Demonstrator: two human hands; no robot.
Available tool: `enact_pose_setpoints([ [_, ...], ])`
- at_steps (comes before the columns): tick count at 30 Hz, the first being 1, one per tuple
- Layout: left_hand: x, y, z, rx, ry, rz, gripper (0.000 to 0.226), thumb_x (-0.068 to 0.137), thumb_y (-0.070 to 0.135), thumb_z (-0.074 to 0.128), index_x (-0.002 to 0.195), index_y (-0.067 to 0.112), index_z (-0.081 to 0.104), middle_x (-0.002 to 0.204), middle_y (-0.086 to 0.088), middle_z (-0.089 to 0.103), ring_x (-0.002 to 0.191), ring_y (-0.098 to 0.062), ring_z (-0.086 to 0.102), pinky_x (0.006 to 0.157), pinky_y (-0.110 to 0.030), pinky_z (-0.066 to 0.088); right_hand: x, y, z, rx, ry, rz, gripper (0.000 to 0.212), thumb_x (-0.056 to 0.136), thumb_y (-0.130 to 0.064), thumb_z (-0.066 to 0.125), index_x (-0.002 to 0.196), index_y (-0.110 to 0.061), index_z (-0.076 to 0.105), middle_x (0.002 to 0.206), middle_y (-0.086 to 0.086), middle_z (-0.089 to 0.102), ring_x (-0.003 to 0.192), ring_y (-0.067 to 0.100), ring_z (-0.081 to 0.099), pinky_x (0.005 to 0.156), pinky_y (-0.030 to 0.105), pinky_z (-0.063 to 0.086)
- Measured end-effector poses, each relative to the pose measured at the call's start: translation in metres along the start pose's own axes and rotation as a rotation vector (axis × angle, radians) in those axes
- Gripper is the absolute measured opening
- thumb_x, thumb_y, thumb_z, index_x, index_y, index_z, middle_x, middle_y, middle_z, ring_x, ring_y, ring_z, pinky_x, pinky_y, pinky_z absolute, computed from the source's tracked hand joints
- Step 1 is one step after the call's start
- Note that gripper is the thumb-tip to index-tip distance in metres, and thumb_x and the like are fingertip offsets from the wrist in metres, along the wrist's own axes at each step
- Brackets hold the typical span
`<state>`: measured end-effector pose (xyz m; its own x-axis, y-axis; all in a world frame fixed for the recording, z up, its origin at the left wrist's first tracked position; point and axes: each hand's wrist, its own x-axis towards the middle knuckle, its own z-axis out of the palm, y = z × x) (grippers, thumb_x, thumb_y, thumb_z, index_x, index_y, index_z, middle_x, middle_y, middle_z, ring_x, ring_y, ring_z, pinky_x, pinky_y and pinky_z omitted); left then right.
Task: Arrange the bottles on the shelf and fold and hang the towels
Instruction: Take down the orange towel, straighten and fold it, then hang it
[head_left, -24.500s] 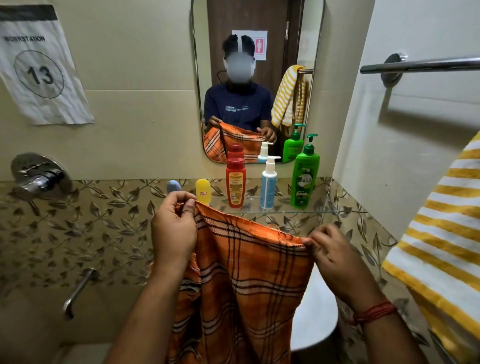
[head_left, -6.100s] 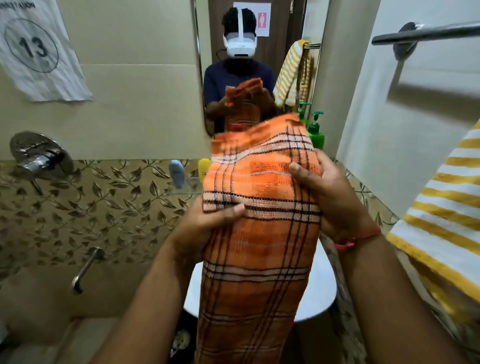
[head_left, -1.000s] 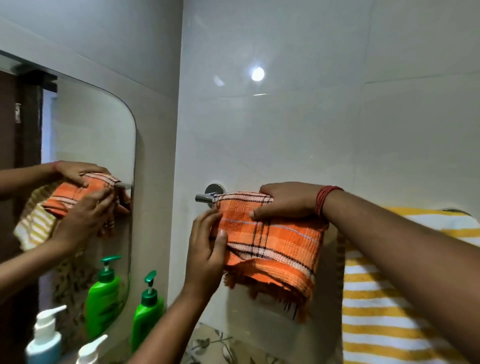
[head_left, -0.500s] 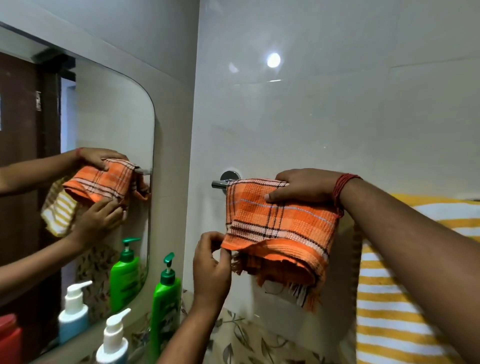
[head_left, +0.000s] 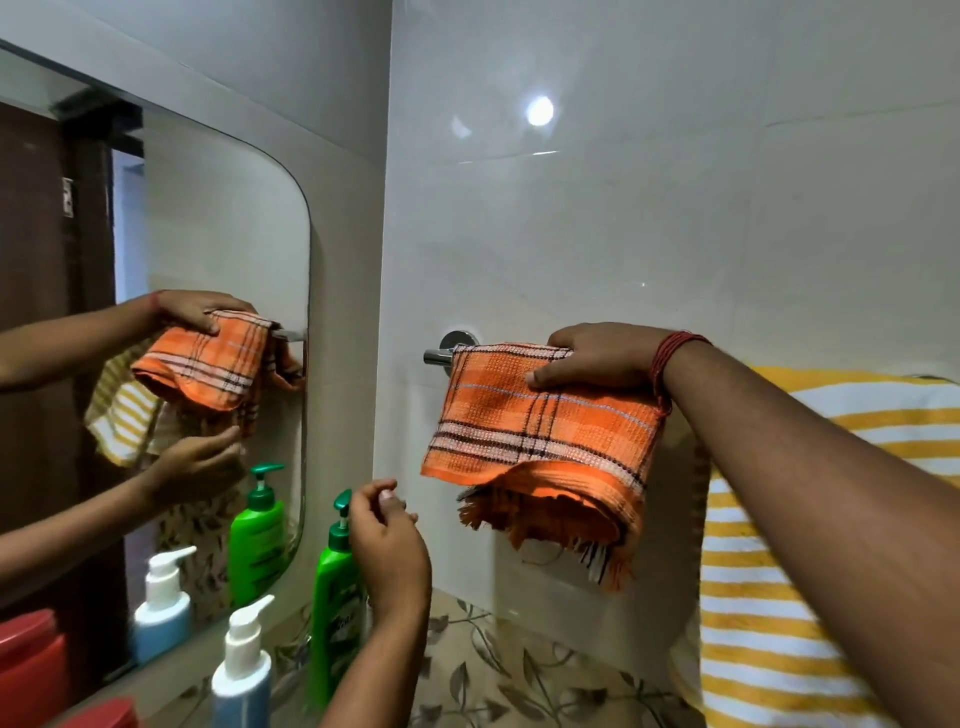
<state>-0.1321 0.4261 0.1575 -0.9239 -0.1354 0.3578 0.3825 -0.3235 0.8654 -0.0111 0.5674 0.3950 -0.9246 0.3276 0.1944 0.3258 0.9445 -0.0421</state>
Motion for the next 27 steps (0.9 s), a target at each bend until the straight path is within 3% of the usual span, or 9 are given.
enact_pose_setpoints([
  [3, -0.025, 0.02, -0.005, 0.081, -0.162, 0.41, 0.019, 0.096, 0.025, 0.049, 0.114, 0.024, 0.053, 0.112, 0.003, 0.055, 0.107, -0.016, 0.055, 0.093, -0.036, 0.051, 0.0, 0.0, 0.0, 0.018, -0.005, 0.008, 0.061, 0.087, -0.066, 0.055, 0.127, -0.02, 0.057, 0.125, 0.0, 0.061, 0.103, 0.019, 0.057, 0.094, 0.036, 0.047],
  [6, -0.049, 0.047, 0.002, 0.172, -0.469, 0.716, 0.054, 0.084, 0.023, 0.055, 0.137, 0.028, 0.044, 0.134, 0.014, 0.045, 0.13, -0.013, 0.042, 0.111, -0.026, 0.034, 0.0, -0.002, 0.0, 0.02, -0.004, 0.012, 0.06, 0.087, -0.065, 0.055, 0.126, -0.019, 0.058, 0.122, 0.001, 0.063, 0.098, 0.018, 0.059, 0.093, 0.036, 0.049],
  [8, -0.055, 0.058, 0.008, 0.25, -0.625, 0.749, 0.07, 0.081, 0.025, 0.056, 0.147, 0.031, 0.035, 0.144, 0.017, 0.039, 0.139, -0.01, 0.032, 0.119, -0.038, 0.028, 0.0, -0.002, 0.0, 0.032, 0.0, 0.014, 0.059, 0.087, -0.065, 0.056, 0.124, -0.02, 0.059, 0.119, 0.0, 0.064, 0.093, 0.016, 0.06, 0.088, 0.035, 0.05],
  [11, -0.056, 0.062, 0.017, 0.373, -0.694, 0.763, 0.068, 0.081, 0.032, 0.053, 0.147, 0.03, 0.038, 0.134, 0.014, 0.048, 0.131, -0.004, 0.038, 0.121, -0.053, 0.024, 0.0, -0.001, 0.001, 0.049, -0.001, 0.022, 0.058, 0.086, -0.066, 0.056, 0.123, -0.021, 0.059, 0.116, 0.0, 0.064, 0.093, 0.017, 0.061, 0.087, 0.035, 0.051],
  [16, -0.062, 0.066, 0.022, 0.486, -0.679, 0.891, 0.018, 0.085, 0.028, 0.059, 0.103, 0.03, 0.056, 0.097, 0.017, 0.05, 0.093, -0.007, 0.045, 0.091, -0.042, 0.046, 0.001, 0.001, 0.002, 0.066, 0.004, 0.028, 0.057, 0.086, -0.065, 0.057, 0.123, -0.022, 0.059, 0.115, -0.002, 0.062, 0.098, 0.019, 0.06, 0.089, 0.035, 0.05],
  [20, -0.075, 0.063, 0.014, 0.398, -0.585, 1.043, 0.011, 0.083, 0.016, 0.06, 0.09, 0.022, 0.053, 0.101, 0.006, 0.051, 0.094, -0.016, 0.044, 0.075, -0.039, 0.048, 0.002, 0.001, 0.002, 0.041, 0.017, 0.029, 0.059, 0.086, -0.066, 0.057, 0.124, -0.021, 0.06, 0.118, -0.002, 0.062, 0.101, 0.019, 0.058, 0.09, 0.035, 0.048],
  [22, -0.083, 0.064, 0.011, 0.346, -0.603, 1.062, 0.019, 0.083, 0.018, 0.057, 0.102, 0.02, 0.055, 0.117, 0.003, 0.052, 0.108, -0.019, 0.044, 0.085, -0.039, 0.048, 0.003, 0.003, 0.003, 0.055, 0.02, 0.03, 0.056, 0.086, -0.065, 0.058, 0.12, -0.021, 0.061, 0.113, -0.003, 0.063, 0.096, 0.017, 0.059, 0.084, 0.033, 0.047],
  [24, -0.087, 0.067, 0.014, 0.359, -0.682, 1.023, 0.044, 0.085, 0.026, 0.059, 0.127, 0.021, 0.049, 0.133, 0.004, 0.048, 0.121, -0.02, 0.042, 0.1, -0.037, 0.044, 0.002, 0.003, 0.003, 0.07, 0.021, 0.037, 0.053, 0.086, -0.065, 0.058, 0.117, -0.022, 0.062, 0.109, -0.004, 0.063, 0.09, 0.014, 0.059, 0.078, 0.031, 0.045],
  [27, -0.088, 0.073, 0.026, 0.529, -0.705, 1.031, 0.046, 0.088, 0.035, 0.065, 0.13, 0.022, 0.051, 0.122, 0.004, 0.054, 0.111, -0.018, 0.047, 0.097, -0.039, 0.046, 0.0, -0.001, 0.003, 0.038, 0.037, 0.04, 0.053, 0.087, -0.064, 0.058, 0.118, -0.021, 0.061, 0.115, -0.001, 0.064, 0.094, 0.017, 0.058, 0.079, 0.031, 0.043],
])
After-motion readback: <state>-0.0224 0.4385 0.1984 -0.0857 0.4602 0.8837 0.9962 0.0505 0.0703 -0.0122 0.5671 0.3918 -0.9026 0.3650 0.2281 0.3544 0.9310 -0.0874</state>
